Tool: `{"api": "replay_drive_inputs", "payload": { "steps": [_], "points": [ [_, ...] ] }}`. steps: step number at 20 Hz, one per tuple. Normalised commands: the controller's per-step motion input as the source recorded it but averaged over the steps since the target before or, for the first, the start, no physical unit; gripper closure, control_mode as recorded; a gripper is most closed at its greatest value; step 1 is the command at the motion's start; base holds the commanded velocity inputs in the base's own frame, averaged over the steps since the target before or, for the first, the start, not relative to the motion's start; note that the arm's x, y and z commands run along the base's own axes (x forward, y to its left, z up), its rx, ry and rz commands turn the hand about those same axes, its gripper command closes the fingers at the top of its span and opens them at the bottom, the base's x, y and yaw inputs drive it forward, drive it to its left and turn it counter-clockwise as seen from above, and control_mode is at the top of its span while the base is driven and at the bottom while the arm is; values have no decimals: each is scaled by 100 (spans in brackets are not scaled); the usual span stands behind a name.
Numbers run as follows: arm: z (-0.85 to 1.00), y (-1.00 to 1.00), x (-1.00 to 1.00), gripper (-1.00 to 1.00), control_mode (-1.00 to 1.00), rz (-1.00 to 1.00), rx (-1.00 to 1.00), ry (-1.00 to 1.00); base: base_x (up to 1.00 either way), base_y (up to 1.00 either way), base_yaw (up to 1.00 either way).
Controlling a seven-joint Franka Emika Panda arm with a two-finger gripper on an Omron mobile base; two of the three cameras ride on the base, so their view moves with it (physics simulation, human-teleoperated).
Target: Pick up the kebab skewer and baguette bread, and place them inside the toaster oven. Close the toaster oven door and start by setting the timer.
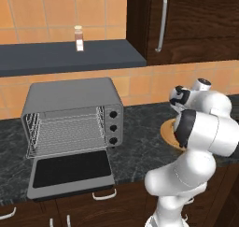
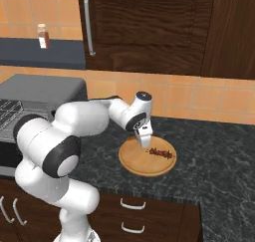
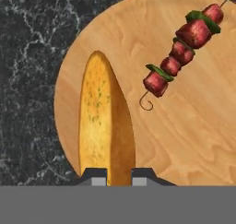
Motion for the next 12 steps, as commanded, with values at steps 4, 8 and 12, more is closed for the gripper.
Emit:
{"api": "replay_drive_inputs", "payload": {
  "steps": [4,8,12],
  "points": [
    [63,11,-74,100,-100,-13,0,-22,0,0,0],
    [59,19,-71,100,-100,-12,0,-17,0,0,0],
    [63,27,-81,100,-100,-11,0,-6,0,0,0]
  ]
}}
